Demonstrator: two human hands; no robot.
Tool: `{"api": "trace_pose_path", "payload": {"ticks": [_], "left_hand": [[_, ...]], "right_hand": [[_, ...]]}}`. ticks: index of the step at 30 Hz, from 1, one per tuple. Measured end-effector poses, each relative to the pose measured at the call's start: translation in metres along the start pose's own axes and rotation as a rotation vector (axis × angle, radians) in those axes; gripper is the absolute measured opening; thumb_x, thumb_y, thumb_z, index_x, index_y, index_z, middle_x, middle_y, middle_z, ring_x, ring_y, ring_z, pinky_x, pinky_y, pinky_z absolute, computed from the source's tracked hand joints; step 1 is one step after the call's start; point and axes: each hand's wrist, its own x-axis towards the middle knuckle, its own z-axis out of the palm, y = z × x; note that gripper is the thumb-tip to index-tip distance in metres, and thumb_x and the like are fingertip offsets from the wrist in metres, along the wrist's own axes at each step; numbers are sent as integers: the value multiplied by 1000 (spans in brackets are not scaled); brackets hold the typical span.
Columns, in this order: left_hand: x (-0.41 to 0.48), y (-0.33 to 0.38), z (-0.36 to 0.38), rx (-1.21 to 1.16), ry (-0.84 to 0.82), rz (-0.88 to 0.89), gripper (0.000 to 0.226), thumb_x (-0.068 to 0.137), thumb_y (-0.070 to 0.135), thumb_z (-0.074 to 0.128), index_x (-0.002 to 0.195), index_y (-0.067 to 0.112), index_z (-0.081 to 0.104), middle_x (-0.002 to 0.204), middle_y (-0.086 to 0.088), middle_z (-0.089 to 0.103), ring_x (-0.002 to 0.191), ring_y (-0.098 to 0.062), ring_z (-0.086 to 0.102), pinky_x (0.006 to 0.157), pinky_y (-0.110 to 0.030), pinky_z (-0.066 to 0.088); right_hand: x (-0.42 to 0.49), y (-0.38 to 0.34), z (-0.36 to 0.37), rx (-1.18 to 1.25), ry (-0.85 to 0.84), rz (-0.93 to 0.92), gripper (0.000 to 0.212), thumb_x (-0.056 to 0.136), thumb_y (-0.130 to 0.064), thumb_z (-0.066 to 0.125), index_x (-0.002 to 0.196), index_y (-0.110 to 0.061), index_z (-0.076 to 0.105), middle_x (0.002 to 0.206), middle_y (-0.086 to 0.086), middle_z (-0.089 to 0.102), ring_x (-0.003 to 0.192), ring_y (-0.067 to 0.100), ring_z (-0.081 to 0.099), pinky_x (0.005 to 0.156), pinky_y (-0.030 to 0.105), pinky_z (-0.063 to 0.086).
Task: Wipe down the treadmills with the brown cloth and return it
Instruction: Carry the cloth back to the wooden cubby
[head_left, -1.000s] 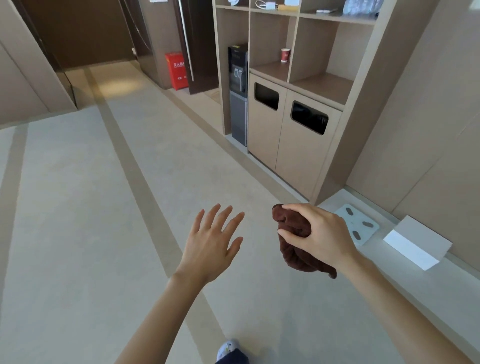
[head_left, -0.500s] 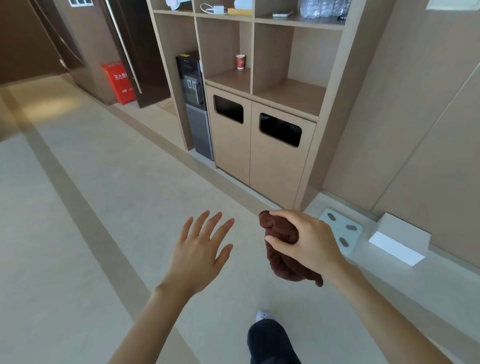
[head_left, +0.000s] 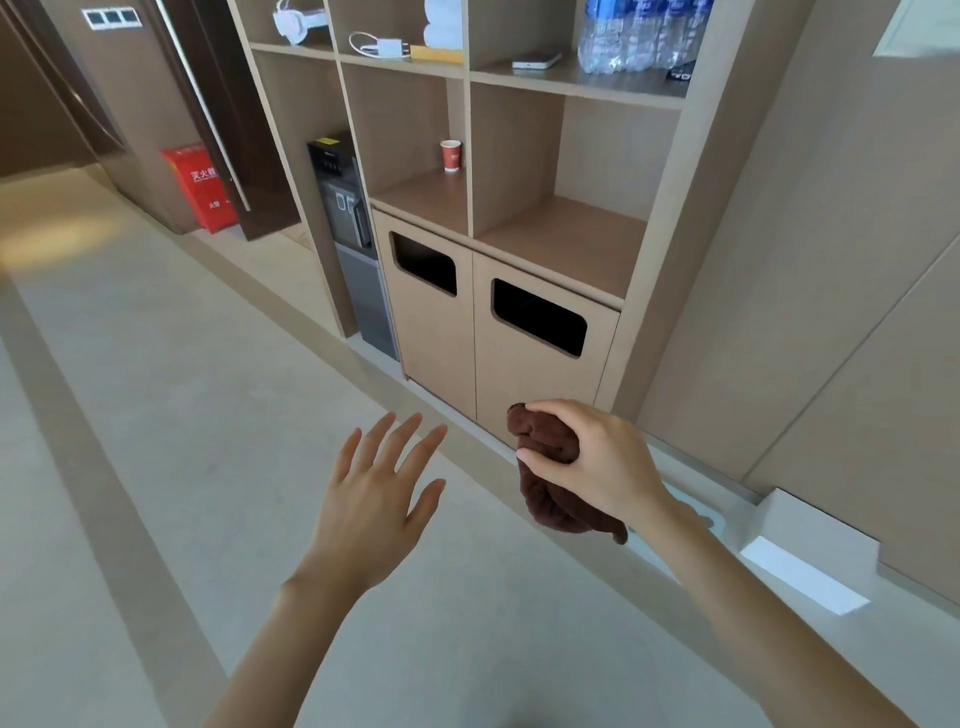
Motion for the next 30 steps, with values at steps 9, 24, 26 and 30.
{"api": "trace_pose_path", "payload": {"ticks": [9, 24, 26, 30], "left_hand": [[112, -7, 40, 2, -100, 110, 54, 96, 52, 25, 144, 29, 32, 150, -2, 34, 140, -27, 25, 115, -46, 17], [355, -62, 93, 14, -99, 336, 51, 97, 45, 34, 145, 28, 30, 151, -3, 32, 142, -27, 20, 116, -46, 12], [382, -66, 98, 50, -91, 418, 49, 95, 40, 42, 141, 24, 40, 146, -5, 41, 139, -30, 29, 113, -51, 21], [430, -66, 114, 26, -129, 448, 50, 98, 40, 34, 144, 24, 33, 151, -5, 32, 142, -29, 20, 116, -50, 14]], "right_hand": [[48, 68, 10, -24, 36, 116, 41, 73, -51, 71, 110, -36, 62, 103, -22, 67, 92, 0, 59, 73, 8, 40], [247, 153, 30, -156, 93, 241, 43, 74, -50, 70, 113, -33, 63, 105, -16, 68, 95, 11, 65, 75, 33, 54], [273, 169, 33, -192, 138, 288, 43, 74, -50, 70, 113, -32, 63, 106, -14, 69, 96, 13, 65, 76, 35, 54], [310, 204, 30, -156, 148, 402, 40, 75, -50, 69, 111, -35, 63, 107, -15, 68, 98, 15, 65, 81, 38, 52]]}}
